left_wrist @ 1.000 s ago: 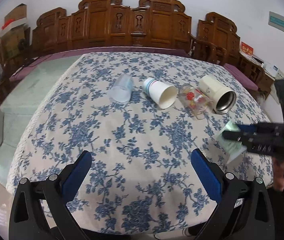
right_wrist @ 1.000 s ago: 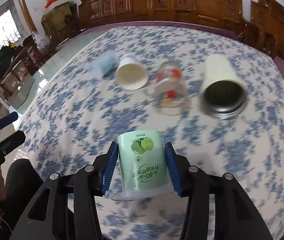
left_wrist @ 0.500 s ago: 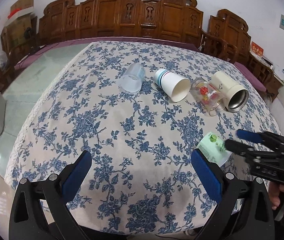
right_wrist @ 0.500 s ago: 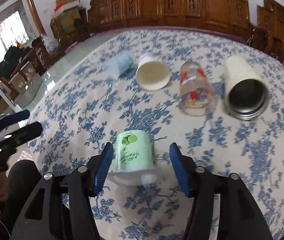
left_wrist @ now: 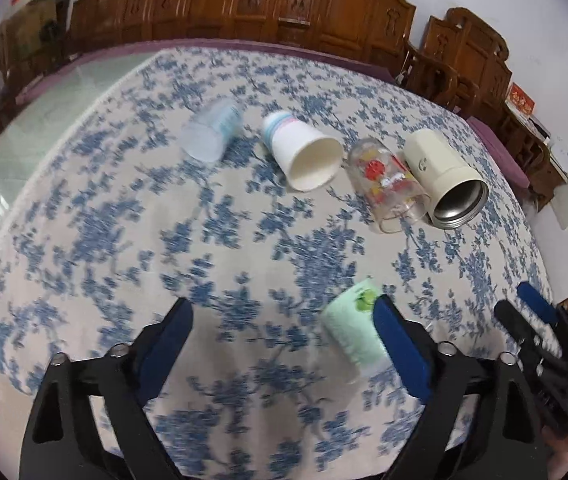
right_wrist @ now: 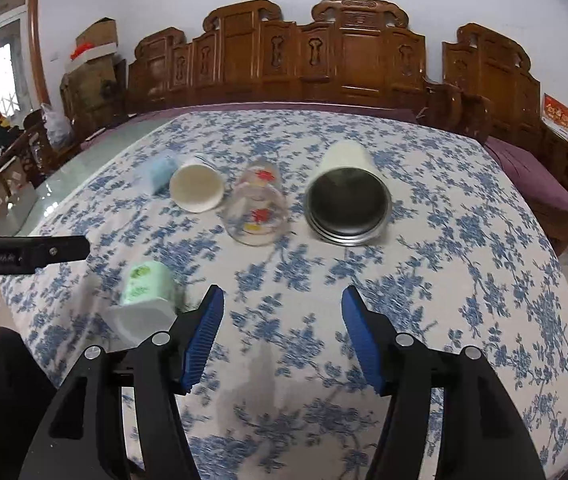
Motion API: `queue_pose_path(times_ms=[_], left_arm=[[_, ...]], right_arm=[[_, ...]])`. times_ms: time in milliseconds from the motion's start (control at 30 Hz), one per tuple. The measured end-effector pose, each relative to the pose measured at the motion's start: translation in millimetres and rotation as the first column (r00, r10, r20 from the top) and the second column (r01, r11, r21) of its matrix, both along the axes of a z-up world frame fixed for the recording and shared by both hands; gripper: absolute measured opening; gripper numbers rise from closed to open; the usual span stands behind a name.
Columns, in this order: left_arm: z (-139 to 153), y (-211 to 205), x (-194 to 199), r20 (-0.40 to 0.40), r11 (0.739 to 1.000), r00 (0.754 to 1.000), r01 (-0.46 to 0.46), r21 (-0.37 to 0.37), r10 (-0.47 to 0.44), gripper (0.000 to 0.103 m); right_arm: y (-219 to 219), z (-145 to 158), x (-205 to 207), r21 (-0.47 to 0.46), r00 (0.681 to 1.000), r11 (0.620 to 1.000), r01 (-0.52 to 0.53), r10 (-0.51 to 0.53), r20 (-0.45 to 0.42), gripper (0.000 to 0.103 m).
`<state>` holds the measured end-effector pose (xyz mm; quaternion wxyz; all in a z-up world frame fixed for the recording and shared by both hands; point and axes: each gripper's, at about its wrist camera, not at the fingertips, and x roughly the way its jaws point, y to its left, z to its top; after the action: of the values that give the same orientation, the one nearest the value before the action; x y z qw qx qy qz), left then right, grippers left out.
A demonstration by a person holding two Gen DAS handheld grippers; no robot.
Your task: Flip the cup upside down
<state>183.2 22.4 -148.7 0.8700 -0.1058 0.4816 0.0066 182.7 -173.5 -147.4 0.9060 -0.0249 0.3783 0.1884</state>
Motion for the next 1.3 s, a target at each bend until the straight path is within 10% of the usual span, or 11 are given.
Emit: queue_pose_path(times_ms=[833,1100,1300], left_arm=[[-52,-39,51,-0.259,0.983,0.964,-0.096,-0.156,0.053,0.063],[-51,-39,58,-0.261,0.984,0.965,-0.074,-0.161,0.03,0.051],[-29,-38,66,-0.12,0.998,0.993,-0.007,-0.055,0.0,0.051]], right_arm=[[-14,0,-2,0.05,1.0,0.999,0.021,-0.021,0.001,0.064],[-9,-3,-3,0.045,1.0,0.999,0.012,-0.011,-0.008,0.064],[-7,-5,-3,0.047,1.0,0.999,0.011,-0.011,-0.012,0.064]])
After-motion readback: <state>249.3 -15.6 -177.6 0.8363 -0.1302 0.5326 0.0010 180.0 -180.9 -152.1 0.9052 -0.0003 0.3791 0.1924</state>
